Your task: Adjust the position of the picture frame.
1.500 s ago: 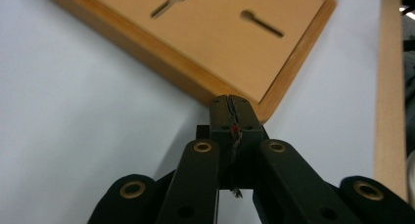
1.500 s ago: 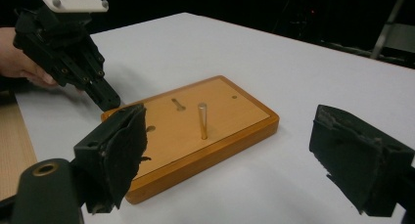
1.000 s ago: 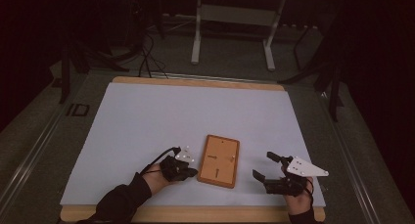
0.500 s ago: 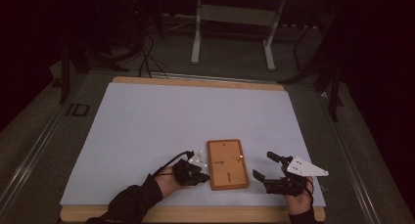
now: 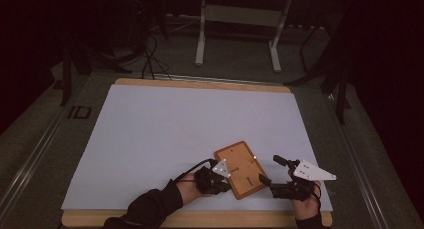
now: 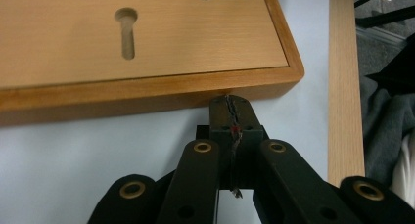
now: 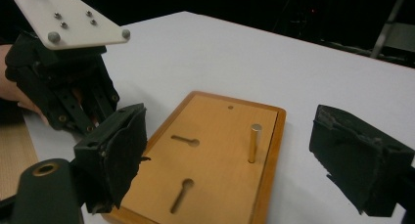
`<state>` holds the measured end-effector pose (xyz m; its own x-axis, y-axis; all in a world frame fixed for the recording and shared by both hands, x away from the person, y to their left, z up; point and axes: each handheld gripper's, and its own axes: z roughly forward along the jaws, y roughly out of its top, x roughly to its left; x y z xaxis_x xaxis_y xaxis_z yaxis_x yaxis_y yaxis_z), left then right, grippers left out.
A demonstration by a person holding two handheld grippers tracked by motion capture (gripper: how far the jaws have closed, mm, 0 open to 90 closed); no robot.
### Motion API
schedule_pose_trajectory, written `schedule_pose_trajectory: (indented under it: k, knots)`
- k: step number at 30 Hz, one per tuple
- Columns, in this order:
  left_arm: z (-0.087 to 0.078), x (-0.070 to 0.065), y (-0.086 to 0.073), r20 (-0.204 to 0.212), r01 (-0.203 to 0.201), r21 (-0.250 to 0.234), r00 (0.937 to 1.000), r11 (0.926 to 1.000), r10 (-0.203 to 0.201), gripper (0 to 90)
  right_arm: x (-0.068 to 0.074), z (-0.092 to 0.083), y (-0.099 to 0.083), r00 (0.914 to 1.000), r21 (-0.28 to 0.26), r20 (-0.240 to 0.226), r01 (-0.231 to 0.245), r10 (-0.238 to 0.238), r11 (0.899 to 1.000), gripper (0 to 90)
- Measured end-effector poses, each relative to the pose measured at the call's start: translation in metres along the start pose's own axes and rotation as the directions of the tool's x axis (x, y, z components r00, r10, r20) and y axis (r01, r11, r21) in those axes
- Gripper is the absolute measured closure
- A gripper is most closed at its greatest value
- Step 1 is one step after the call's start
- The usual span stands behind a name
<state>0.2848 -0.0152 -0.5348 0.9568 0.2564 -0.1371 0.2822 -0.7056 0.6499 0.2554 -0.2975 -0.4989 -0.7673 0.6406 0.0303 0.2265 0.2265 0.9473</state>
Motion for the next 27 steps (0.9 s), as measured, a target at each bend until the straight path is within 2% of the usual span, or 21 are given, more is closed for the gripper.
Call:
schedule_pose_trajectory:
  k: [8,11,14,20,21,22,27]
  knots:
    - [0.013,-0.007,0.016,0.023,-0.021,-0.009,0.9995,0.9997,0.021,89.8,0.0,-0.001,0.0,1.0,0.0,-0.002,-0.003,0.003,1.0,13.7]
    - [0.01,-0.01,0.018,0.036,-0.033,-0.017,0.9988,0.9993,0.033,89.8,0.0,-0.001,0.0,1.0,0.001,-0.004,-0.001,0.001,1.0,13.7]
    - [0.002,-0.01,0.02,0.029,-0.038,-0.031,0.9988,0.9988,0.039,89.8,0.0,-0.001,0.0,1.0,0.001,-0.003,-0.002,0.002,1.0,13.7]
    - [-0.013,0.006,0.025,-0.017,-0.024,-0.055,0.9996,0.9982,0.024,89.9,0.0,-0.002,0.0,1.0,0.001,-0.001,0.0,0.0,1.0,13.7]
    - [-0.015,0.009,0.027,-0.036,-0.023,-0.059,0.9991,0.998,0.021,89.9,0.0,-0.002,0.0,1.0,0.001,-0.001,-0.002,0.002,1.0,13.7]
    - [-0.016,0.014,0.029,-0.034,-0.016,-0.063,0.9993,0.9979,0.014,89.9,0.0,-0.002,0.0,1.0,0.0,-0.002,-0.003,0.003,1.0,13.7]
    - [-0.015,0.038,0.043,-0.085,-0.004,-0.057,0.9964,0.9984,-0.001,89.9,0.0,-0.002,0.0,1.0,0.001,-0.003,-0.003,0.003,1.0,13.7]
